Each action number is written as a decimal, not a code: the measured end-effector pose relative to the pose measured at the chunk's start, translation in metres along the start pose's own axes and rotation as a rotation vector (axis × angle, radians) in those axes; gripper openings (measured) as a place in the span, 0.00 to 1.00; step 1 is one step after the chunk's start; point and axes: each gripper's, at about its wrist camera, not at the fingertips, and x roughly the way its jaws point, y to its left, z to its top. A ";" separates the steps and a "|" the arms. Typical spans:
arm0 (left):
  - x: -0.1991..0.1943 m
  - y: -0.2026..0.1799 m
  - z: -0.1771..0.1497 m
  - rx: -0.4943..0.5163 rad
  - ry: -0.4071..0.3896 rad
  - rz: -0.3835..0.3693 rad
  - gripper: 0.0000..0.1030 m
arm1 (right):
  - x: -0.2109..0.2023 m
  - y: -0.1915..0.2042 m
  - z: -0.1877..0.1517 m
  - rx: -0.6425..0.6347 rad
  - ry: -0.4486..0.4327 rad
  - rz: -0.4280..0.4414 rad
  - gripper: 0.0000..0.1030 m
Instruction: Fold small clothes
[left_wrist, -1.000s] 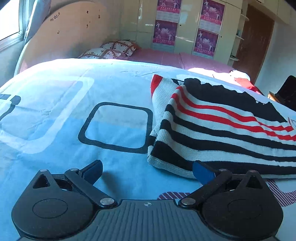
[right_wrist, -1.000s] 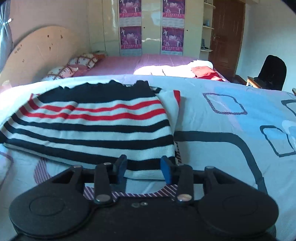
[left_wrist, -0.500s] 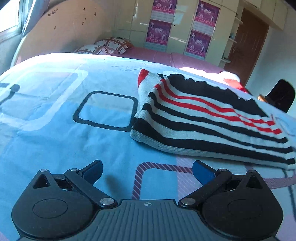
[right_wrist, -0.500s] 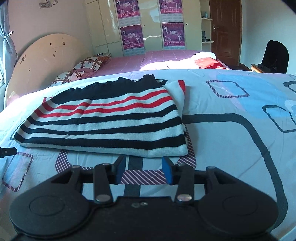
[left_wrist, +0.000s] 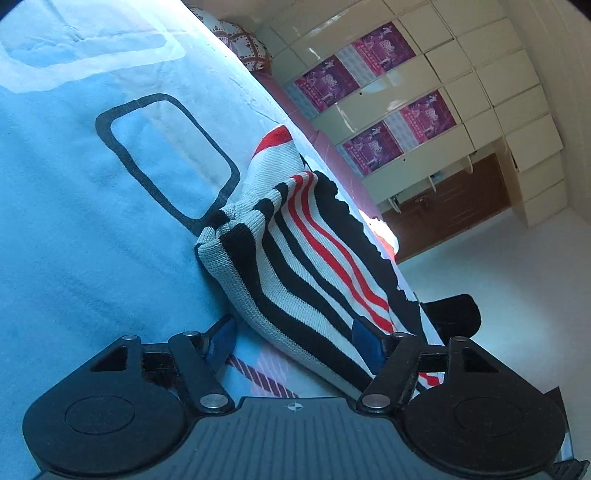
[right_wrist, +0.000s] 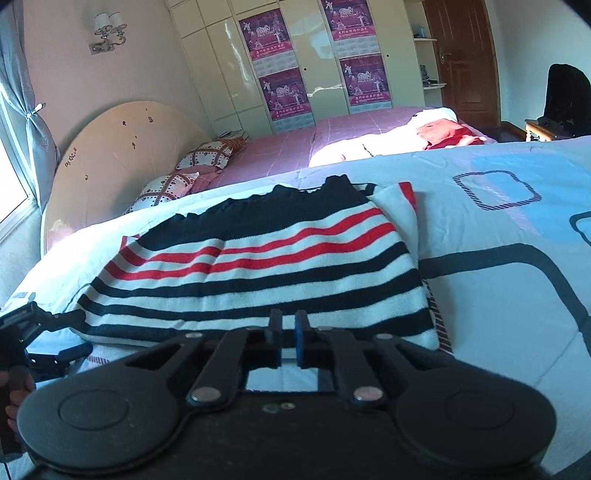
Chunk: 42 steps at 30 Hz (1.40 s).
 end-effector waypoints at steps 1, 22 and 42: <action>0.005 -0.001 0.001 0.001 -0.010 -0.005 0.67 | 0.006 0.004 0.002 0.002 0.005 0.011 0.06; 0.080 -0.011 0.043 0.008 -0.105 -0.049 0.67 | 0.117 0.051 0.035 0.009 0.067 0.046 0.05; 0.091 0.009 0.045 -0.056 -0.091 -0.032 0.19 | 0.138 0.047 0.030 0.035 0.122 0.044 0.00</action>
